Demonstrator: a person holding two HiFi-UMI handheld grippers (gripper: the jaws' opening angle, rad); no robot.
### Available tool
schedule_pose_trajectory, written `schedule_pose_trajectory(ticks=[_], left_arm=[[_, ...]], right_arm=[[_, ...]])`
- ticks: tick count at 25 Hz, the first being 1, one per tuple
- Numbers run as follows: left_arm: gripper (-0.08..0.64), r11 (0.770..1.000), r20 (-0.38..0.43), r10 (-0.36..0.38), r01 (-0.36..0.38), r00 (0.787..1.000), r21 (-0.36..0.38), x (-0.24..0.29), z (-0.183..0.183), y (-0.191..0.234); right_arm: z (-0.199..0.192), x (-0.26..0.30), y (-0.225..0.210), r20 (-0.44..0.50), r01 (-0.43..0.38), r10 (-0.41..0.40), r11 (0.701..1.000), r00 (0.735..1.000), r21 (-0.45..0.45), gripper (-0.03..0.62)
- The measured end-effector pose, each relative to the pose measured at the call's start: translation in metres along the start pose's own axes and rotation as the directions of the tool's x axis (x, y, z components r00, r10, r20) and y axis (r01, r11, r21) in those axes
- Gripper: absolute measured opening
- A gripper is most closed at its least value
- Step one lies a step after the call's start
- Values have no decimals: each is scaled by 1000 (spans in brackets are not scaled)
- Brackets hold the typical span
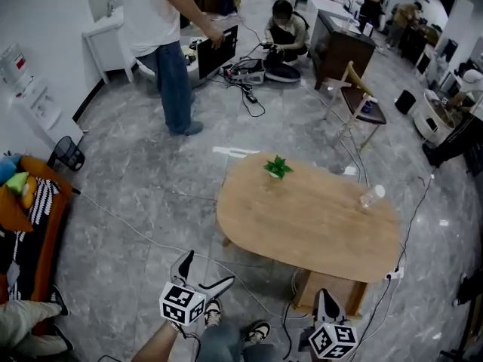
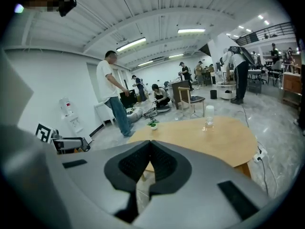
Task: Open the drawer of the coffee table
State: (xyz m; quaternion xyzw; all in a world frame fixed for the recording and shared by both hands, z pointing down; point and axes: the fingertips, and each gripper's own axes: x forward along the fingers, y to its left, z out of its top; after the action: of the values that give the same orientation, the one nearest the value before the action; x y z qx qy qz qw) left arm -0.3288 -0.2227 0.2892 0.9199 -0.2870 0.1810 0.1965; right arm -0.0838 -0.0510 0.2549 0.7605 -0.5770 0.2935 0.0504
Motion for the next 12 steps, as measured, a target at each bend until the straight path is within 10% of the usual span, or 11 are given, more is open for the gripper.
schedule_pose_trajectory(ticks=[6, 12], left_arm=[[574, 969, -81, -187, 198, 979, 149, 69, -66, 54], [572, 884, -217, -366, 411, 905, 223, 127, -137, 81]], right_arm=[[-62, 66, 25, -19, 19, -19, 1000, 1000, 12, 0], [-118, 109, 26, -39, 87, -83, 990, 996, 112, 0]])
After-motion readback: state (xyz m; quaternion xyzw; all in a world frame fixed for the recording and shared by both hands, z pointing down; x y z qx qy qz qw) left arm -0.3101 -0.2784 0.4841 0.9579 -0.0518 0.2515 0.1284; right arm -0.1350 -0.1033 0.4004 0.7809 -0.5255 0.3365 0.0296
